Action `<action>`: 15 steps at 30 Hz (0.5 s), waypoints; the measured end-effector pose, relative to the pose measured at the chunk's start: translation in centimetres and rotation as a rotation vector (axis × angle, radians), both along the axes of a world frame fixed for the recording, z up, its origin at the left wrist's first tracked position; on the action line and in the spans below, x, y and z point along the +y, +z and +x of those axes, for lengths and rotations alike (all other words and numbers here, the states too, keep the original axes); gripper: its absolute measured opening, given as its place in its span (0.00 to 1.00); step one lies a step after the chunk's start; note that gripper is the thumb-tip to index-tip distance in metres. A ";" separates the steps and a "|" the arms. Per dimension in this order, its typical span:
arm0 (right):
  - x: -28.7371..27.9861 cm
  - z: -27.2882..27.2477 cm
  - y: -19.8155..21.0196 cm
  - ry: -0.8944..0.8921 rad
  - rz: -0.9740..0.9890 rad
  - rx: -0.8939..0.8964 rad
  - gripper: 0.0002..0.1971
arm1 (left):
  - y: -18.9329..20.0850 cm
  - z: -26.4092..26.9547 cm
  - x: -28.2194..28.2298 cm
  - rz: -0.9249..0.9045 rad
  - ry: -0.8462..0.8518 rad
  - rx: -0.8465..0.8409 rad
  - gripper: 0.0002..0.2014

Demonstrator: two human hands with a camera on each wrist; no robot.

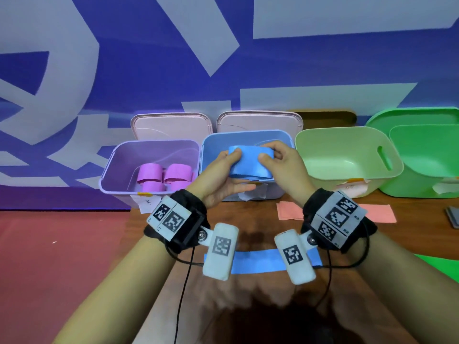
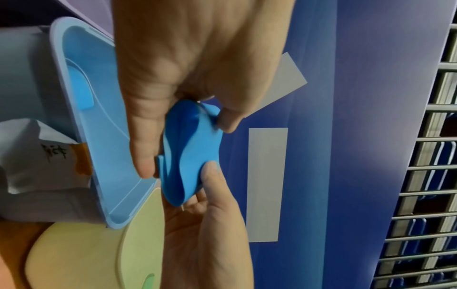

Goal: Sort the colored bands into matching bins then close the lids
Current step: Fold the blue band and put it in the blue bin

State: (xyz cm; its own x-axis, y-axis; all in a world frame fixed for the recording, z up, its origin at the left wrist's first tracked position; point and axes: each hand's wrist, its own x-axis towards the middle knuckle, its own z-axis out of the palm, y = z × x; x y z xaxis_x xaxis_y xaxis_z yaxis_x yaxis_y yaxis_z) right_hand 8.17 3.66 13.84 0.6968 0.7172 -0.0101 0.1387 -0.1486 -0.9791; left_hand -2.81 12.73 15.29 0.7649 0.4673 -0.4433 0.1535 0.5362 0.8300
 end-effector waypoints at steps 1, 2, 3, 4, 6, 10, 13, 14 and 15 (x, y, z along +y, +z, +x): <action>0.2 0.2 -0.2 -0.003 -0.004 -0.001 0.07 | -0.2 0.2 0.3 0.004 -0.002 0.001 0.15; 0.4 0.4 -0.4 -0.001 -0.005 -0.004 0.07 | -0.6 0.4 0.7 0.019 0.015 0.005 0.15; 0.5 0.6 -0.5 0.005 -0.004 -0.006 0.08 | -0.9 0.5 1.0 0.045 0.039 0.014 0.15; 0.7 0.8 -0.7 0.017 0.000 -0.002 0.08 | -1.3 0.7 1.3 0.075 0.065 0.025 0.14; 1.1 1.2 -0.9 0.034 0.004 0.038 0.09 | -2.1 1.0 1.9 0.132 0.097 0.040 0.13; 1.9 2.2 -1.6 0.034 -0.001 0.168 0.11 | -3.2 1.8 2.6 0.211 0.123 0.021 0.07; 2.5 3.2 -1.8 0.079 -0.012 0.166 0.17 | -3.7 2.6 3.5 0.243 0.117 -0.007 0.05; 2.7 3.6 -1.8 0.100 -0.022 0.142 0.19 | -3.8 2.9 3.8 0.245 0.116 -0.004 0.05; 3.0 4.0 -1.8 0.111 -0.040 0.110 0.20 | -4.0 3.3 4.1 0.245 0.116 0.009 0.06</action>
State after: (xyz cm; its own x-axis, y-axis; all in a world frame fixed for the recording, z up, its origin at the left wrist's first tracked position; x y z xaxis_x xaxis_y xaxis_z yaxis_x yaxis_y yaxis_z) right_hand 12.19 6.61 12.03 0.6066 0.7871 -0.1118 0.0487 -0.1772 -0.9830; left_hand 0.48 16.79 11.33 0.6969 0.6454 -0.3126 0.1105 0.3341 0.9360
